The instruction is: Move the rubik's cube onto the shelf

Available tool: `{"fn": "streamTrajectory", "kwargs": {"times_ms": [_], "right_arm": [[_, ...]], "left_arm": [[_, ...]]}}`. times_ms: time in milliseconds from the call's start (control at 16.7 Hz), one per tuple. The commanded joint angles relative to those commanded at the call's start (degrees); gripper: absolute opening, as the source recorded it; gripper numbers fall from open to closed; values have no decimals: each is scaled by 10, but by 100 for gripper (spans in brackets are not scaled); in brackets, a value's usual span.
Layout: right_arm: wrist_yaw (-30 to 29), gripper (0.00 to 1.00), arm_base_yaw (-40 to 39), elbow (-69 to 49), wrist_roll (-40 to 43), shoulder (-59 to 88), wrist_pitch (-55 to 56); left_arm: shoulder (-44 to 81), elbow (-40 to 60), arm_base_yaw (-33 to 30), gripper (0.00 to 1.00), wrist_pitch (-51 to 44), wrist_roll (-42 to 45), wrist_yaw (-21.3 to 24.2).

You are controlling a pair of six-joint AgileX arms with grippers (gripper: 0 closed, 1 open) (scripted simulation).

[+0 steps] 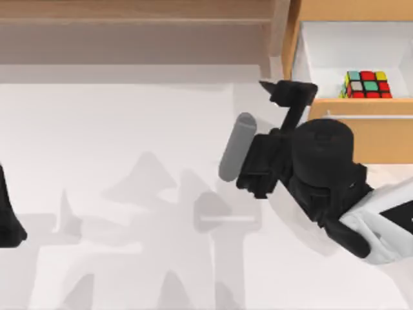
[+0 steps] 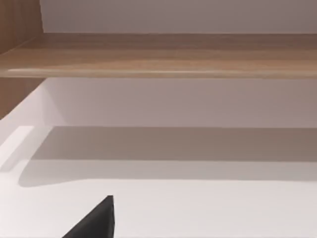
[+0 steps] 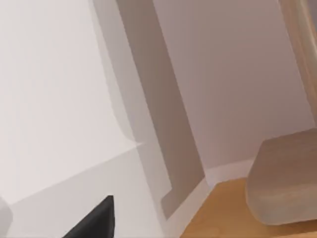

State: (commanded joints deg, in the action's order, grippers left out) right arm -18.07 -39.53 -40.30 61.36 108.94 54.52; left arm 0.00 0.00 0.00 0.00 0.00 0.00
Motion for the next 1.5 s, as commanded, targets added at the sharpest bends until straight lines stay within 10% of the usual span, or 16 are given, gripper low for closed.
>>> {"fn": "streamTrajectory", "kwargs": {"times_ms": [900,1500], "right_arm": [[109,100,215,-782,-579,159,-1161],[167,100,317,-1005,-719,315,-1392]], "left_arm": [[0,0,0,100,0,0,0],[0,0,0,100,0,0,0]]}}
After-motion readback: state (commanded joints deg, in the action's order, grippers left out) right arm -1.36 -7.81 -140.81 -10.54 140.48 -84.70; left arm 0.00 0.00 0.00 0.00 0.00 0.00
